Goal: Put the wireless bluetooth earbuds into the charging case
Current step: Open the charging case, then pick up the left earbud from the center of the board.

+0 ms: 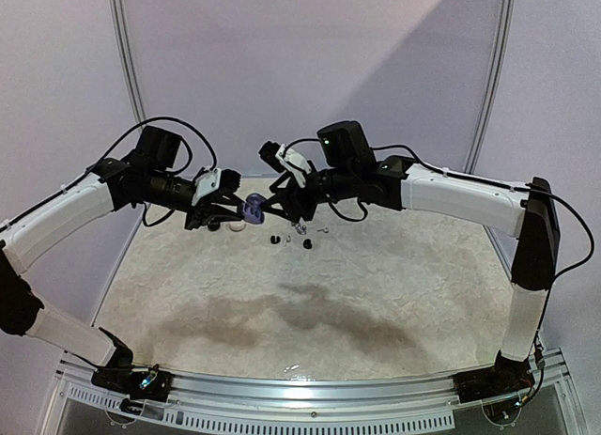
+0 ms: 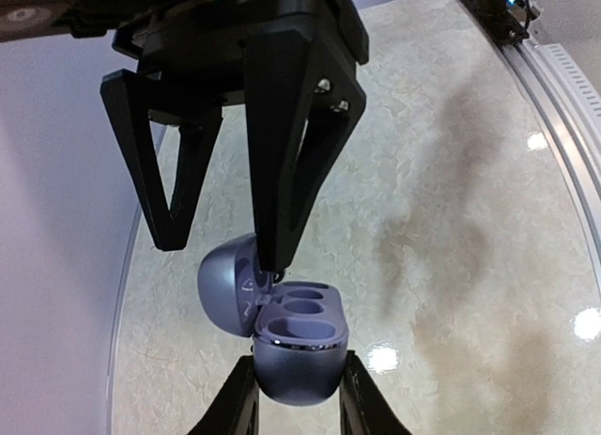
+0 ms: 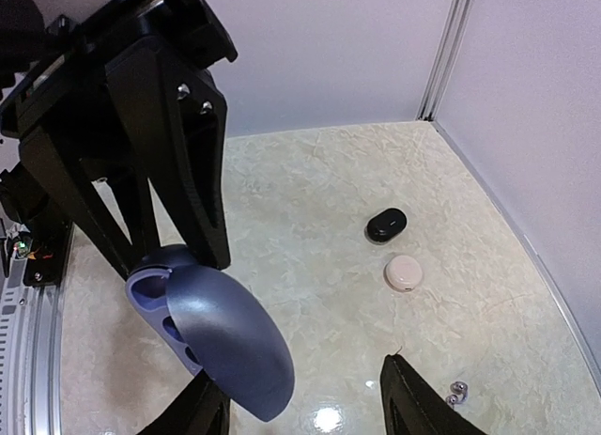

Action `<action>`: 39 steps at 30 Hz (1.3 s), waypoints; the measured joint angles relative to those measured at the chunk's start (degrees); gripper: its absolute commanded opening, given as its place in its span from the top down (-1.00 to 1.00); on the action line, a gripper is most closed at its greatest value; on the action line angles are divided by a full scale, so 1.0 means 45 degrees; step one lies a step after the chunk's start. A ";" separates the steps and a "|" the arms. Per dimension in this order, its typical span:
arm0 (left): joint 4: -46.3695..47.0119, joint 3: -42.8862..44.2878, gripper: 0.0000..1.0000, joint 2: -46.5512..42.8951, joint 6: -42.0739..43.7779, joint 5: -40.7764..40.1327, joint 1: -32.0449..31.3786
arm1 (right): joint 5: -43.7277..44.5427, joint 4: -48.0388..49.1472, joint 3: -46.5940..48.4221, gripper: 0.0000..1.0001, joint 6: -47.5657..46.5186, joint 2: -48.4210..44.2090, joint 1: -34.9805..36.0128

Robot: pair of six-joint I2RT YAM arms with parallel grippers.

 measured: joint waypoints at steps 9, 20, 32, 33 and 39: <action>0.1010 -0.0529 1.00 -0.0121 -0.2880 0.0267 0.0053 | -0.0559 0.0248 -0.0005 -0.41 0.0306 -0.0019 -0.0228; 0.3415 -0.2079 1.00 -0.0267 -0.8359 -0.0219 0.1224 | 0.0029 0.1768 0.0039 -0.44 0.3181 -0.0010 -0.1535; 0.4357 -0.2715 1.00 -0.0631 -0.9520 -0.1583 0.1661 | 0.4153 -0.0670 0.5226 -0.01 0.9719 0.5688 -0.2555; 0.4396 -0.2749 1.00 -0.0670 -0.9520 -0.1627 0.1695 | 0.4153 -0.0797 0.5226 0.01 1.0486 0.6159 -0.2599; 0.4668 -0.2968 1.00 -0.0733 -0.9515 -0.1734 0.1783 | 0.4498 -0.1282 0.5421 0.06 1.3784 0.7912 -0.2992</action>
